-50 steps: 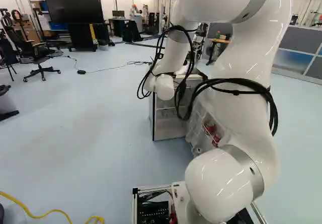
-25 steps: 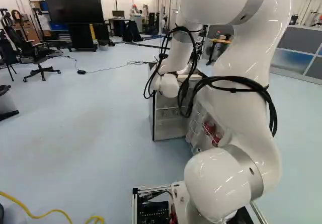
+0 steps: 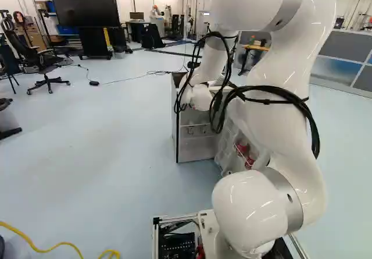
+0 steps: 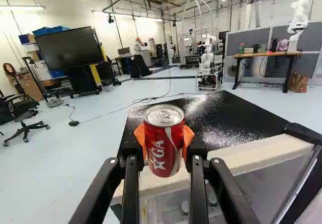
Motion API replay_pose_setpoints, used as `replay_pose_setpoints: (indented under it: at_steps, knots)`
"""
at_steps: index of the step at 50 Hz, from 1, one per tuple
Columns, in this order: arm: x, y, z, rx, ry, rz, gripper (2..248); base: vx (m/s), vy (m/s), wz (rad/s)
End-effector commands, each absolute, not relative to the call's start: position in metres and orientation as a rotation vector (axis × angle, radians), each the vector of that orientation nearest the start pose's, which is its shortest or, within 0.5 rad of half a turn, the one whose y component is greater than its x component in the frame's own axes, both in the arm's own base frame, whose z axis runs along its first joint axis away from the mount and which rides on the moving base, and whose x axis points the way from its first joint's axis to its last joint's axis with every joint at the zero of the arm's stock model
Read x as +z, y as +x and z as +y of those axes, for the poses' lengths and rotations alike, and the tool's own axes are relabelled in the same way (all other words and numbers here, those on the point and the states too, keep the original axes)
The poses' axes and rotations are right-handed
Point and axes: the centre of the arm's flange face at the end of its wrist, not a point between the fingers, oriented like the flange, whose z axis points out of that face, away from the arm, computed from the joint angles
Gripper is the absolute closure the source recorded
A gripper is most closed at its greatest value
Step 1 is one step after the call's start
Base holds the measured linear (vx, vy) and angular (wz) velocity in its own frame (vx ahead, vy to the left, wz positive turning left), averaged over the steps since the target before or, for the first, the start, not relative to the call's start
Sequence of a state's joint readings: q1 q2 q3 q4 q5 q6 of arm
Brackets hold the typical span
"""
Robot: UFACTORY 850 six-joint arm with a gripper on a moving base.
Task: Grab a drink from the fridge
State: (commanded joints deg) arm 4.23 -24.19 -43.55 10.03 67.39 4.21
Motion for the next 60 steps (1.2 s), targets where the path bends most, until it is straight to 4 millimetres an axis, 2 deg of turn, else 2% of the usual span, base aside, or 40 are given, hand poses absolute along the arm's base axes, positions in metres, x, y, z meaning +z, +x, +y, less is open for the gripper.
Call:
replay_pose_setpoints:
  at_steps: [39, 60]
  knots:
    - [0.356, 0.556, -0.017, -2.106, -2.275, 0.071, 158, 0.0, 0.0, 0.0]
    - [0.351, 0.568, -0.04, -2.087, -2.317, 0.068, 158, 0.0, 0.0, 0.0]
